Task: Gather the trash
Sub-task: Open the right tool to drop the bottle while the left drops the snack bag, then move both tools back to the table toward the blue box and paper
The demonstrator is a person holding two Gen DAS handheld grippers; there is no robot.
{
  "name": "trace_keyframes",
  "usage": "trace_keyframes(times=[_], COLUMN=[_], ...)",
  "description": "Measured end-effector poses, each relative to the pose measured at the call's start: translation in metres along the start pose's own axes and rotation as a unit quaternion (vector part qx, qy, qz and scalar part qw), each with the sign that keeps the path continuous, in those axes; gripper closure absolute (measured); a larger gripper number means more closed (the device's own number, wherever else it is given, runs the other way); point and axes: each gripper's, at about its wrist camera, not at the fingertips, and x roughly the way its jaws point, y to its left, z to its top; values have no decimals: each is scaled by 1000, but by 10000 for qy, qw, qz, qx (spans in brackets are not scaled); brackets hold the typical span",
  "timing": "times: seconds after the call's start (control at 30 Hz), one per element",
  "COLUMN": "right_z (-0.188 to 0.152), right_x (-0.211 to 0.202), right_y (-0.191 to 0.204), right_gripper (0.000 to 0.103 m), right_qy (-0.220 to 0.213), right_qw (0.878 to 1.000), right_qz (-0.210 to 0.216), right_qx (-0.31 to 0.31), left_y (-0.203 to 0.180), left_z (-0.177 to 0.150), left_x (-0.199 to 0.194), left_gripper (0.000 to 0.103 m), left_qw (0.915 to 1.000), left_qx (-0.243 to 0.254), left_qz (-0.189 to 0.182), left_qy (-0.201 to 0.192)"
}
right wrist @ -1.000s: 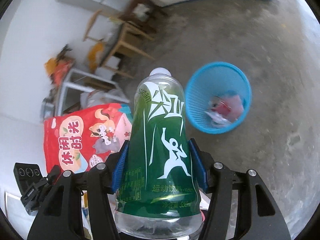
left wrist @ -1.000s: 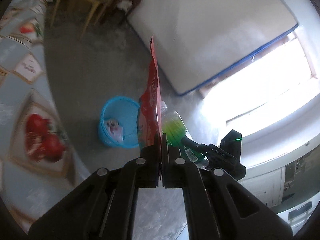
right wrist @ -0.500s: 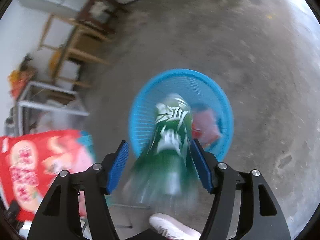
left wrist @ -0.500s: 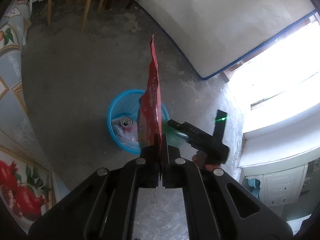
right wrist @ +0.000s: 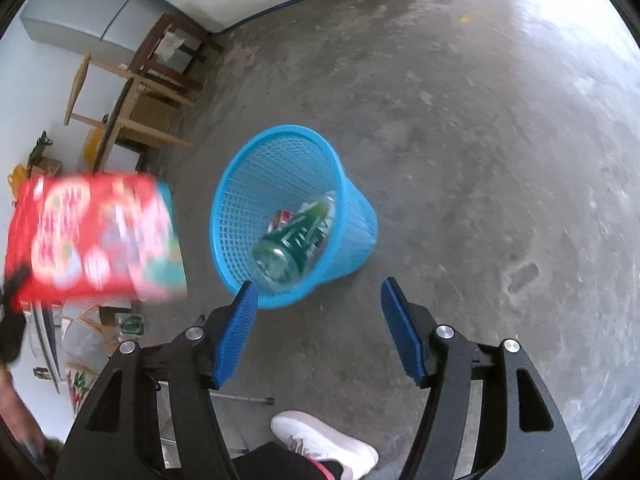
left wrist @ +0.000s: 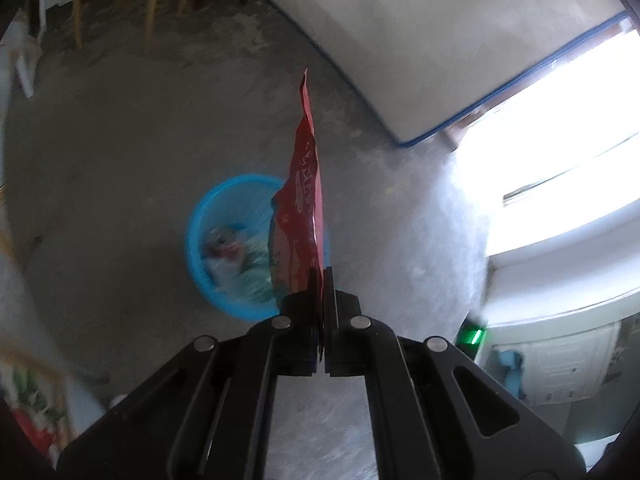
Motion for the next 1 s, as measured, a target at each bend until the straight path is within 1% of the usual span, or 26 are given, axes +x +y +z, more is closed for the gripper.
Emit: trace_keyframes(times=[0.03,0.07,0.1,0.13,0.17,0.23,0.33,0.47,0.57,0.6,0.67,0.7,0.73,0.8,0.83,0.9,0.97,1.0], right_z=[-5,-8,-11,-12,-15,-18,-22,-26,-31,-34,-38,-42,-43,-49,-52,-57,-62,-65], right_x=[-3,-5,-7,-8,-9,-12,-14,-17,-23,-26,-32,-36,-40,-51,-57,-66,-74,-80], right_y=[-5,-10,-15,-19,-21,-24,-24,-19,-11,-5,5,15,21,43,54,75,99,114], right_gripper=[40,40,40,40,40,40,40,40,40,40,40,40,40,40,40,36,34,33], right_qy=[17,38,59,78,88,97,98,112,70,50,10,-12,-24,-87,-136,-178,-177,-162], right_qw=[10000,9999,9997,9996,9995,9994,9994,9995,9996,9996,9996,9994,9992,9977,9964,9936,9890,9852], right_qz=[18,34,44,60,66,66,48,93,185,226,283,322,352,515,588,719,882,982], right_qx=[75,131,212,269,302,334,323,287,223,160,21,-101,-176,-438,-588,-857,-1176,-1399], left_y=[-2,-4,-3,0,6,15,24,30,29,26,24,25,27,33,41,56,73,80], left_z=[5,9,11,11,8,-3,-20,-32,-41,-43,-58,-66,-74,-98,-115,-146,-186,-201], left_x=[3,8,19,28,34,35,22,-14,-55,-63,-101,-118,-132,-165,-184,-215,-250,-264], left_gripper=[100,96,75,50,48,48,48,48,46,46,46,43,37,33,32,32,31,30], left_qw=[10000,9999,9997,9991,9978,9963,9963,9970,9981,9983,9983,9981,9976,9958,9943,9921,9869,9845], left_qx=[-55,-110,-193,-290,-444,-638,-596,-518,-357,-295,-152,-121,-106,-59,-76,-148,-283,-317], left_qz=[-25,31,153,245,348,361,445,532,502,488,421,359,317,281,344,498,766,882], left_qy=[-45,-62,59,197,344,438,424,226,-68,-139,-380,-494,-608,-871,-1009,-1138,-1390,-1483])
